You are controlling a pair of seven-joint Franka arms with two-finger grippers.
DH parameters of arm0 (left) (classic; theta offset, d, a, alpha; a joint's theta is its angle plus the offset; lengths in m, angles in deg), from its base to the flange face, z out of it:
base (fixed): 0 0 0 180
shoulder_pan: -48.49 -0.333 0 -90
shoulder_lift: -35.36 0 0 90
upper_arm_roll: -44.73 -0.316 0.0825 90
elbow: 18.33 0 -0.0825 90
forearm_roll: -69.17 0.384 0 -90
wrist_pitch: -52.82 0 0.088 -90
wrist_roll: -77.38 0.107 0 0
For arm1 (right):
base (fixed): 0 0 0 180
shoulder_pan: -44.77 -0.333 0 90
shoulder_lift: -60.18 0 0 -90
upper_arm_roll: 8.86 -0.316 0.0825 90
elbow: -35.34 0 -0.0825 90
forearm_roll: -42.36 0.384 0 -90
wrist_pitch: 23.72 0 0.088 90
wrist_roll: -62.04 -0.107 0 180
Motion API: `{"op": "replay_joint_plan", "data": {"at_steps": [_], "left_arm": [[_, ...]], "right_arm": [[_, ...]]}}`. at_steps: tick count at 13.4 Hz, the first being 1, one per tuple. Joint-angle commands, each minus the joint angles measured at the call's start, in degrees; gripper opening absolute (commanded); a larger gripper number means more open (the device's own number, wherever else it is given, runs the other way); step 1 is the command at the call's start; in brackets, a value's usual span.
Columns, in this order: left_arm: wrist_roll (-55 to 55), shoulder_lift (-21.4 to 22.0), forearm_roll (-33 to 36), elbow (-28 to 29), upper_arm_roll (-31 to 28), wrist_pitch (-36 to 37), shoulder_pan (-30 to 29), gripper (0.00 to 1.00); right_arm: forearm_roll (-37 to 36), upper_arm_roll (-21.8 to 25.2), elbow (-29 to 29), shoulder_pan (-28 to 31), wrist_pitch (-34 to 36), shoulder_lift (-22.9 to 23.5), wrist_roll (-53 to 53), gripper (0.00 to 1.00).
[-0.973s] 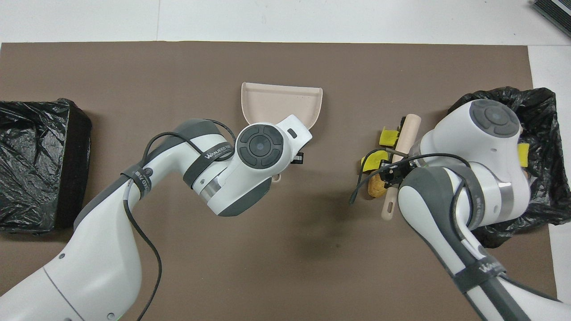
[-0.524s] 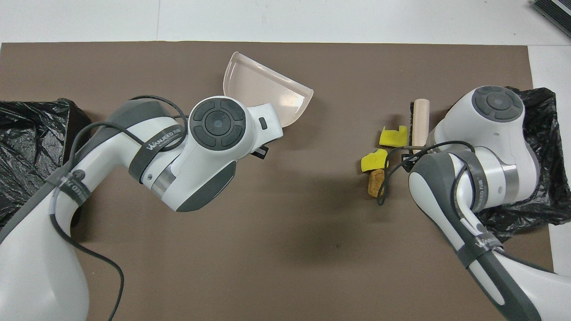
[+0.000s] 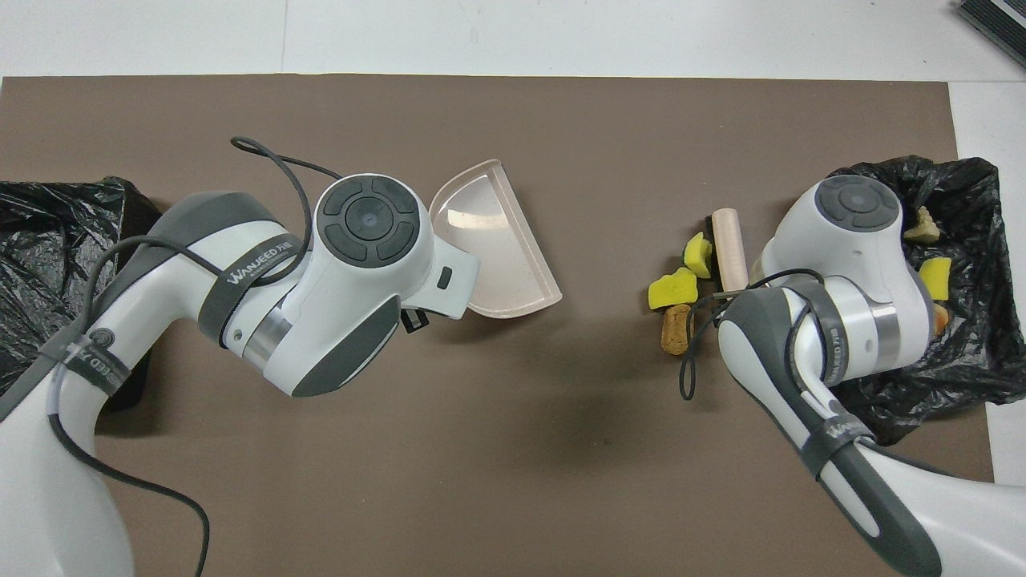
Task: Sweep and dump trash in bin
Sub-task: 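Sweep the sponge pieces into the dustpan with the right gripper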
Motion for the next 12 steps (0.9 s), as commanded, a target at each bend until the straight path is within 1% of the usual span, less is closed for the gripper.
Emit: {"op": "replay_joint_plan", "data": {"at_steps": [1, 2, 4, 6, 8, 10, 12], "left_arm": [[7.91, 6.53, -6.82, 8.18, 0.18, -1.5, -2.28, 0.0], [9.24, 7.06, -8.93, 9.42, 0.09, -2.12, -2.37, 0.0], [9.43, 7.42, -10.01, 12.14, 0.17, -3.08, -2.2, 0.0], [8.99, 8.55, -10.18, 16.71, 0.26, -9.74, -1.76, 0.0], [8.73, 8.74, -11.41, 16.9, 0.26, -10.65, -1.67, 0.0], [8.64, 8.74, -11.77, 17.08, 0.18, -10.91, -1.76, 0.0], [8.55, 8.74, -11.77, 17.08, 0.18, -11.0, -1.76, 0.0]], "right_arm": [[1.46, -0.26, 3.79, -1.03, -1.29, -2.29, -1.14, 0.0], [2.24, -0.26, 3.79, -1.55, -1.38, -2.21, -1.41, 0.0], [2.86, -0.35, 3.71, -3.83, -2.61, -1.33, -2.11, 0.0], [5.31, -0.44, 2.74, -6.12, -2.96, -0.01, -2.91, 0.0], [8.56, -0.53, 0.47, -9.27, -2.7, 0.95, -3.43, 0.0], [12.25, -0.53, -1.64, -12.44, -3.05, 2.62, -7.2, 0.0], [14.98, -0.53, -3.49, -16.31, -4.97, 4.38, -9.93, 0.0]]}}
